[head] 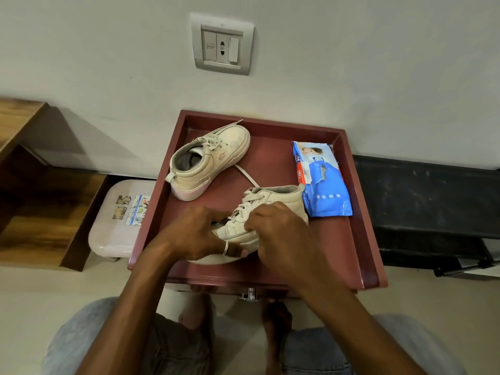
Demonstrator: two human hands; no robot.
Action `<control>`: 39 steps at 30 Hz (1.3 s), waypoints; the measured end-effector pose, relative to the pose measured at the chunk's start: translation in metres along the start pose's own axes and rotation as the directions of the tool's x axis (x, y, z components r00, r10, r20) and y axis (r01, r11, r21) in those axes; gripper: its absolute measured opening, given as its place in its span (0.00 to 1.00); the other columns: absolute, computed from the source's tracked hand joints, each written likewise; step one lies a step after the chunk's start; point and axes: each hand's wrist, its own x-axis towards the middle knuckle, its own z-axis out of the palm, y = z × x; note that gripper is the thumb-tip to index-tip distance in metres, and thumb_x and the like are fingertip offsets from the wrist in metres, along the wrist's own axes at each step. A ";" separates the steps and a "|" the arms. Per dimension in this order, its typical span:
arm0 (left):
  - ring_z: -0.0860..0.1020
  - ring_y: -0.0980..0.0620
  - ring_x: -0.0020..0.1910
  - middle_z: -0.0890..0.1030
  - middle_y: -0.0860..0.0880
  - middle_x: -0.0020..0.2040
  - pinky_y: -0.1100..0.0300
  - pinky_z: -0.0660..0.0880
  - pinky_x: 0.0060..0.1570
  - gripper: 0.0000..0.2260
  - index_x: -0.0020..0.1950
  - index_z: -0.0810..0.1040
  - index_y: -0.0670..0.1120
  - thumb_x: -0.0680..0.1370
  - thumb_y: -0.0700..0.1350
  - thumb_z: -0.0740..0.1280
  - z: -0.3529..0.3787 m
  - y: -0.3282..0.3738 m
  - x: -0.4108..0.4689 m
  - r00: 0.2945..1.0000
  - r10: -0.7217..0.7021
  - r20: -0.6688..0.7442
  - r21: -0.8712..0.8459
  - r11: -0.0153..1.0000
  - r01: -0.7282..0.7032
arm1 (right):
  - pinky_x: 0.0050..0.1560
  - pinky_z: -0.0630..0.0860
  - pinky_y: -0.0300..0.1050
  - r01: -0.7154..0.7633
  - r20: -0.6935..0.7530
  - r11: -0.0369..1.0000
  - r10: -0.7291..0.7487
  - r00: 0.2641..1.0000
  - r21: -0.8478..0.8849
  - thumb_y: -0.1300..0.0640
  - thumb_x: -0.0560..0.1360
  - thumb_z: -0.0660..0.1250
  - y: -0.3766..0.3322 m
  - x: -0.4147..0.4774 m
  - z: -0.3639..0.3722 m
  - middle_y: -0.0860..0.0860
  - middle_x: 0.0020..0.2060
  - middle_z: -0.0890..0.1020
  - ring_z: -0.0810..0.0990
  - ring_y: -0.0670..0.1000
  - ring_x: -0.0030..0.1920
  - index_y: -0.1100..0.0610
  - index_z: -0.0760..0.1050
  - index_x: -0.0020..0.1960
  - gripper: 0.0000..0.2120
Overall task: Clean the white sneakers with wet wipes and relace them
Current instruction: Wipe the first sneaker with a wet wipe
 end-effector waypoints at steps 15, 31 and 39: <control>0.79 0.70 0.50 0.85 0.66 0.49 0.72 0.74 0.46 0.29 0.64 0.82 0.60 0.65 0.65 0.79 0.000 0.001 0.001 1.000 -0.025 -0.006 -0.013 1.000 0.025 | 0.47 0.79 0.42 -0.269 -0.305 0.950 0.305 0.902 0.157 0.73 0.71 0.67 0.035 -0.002 0.000 0.49 0.46 0.83 0.80 0.47 0.47 0.58 0.80 0.50 0.14; 0.80 0.67 0.50 0.86 0.63 0.51 0.67 0.76 0.51 0.28 0.63 0.82 0.61 0.65 0.66 0.78 -0.002 0.002 0.003 1.000 -0.010 0.012 -0.001 1.000 0.010 | 0.48 0.74 0.28 -0.420 -0.314 0.822 0.545 0.777 0.385 0.67 0.74 0.69 0.056 0.004 -0.003 0.45 0.44 0.83 0.81 0.42 0.46 0.56 0.82 0.50 0.10; 0.79 0.70 0.49 0.85 0.65 0.49 0.73 0.74 0.47 0.27 0.63 0.82 0.60 0.66 0.64 0.79 -0.002 0.005 0.001 1.000 -0.017 0.007 0.004 1.000 0.017 | 0.47 0.74 0.29 -0.456 -0.332 0.814 0.569 0.753 0.360 0.65 0.75 0.69 0.052 -0.004 -0.004 0.42 0.44 0.82 0.79 0.40 0.45 0.56 0.83 0.52 0.09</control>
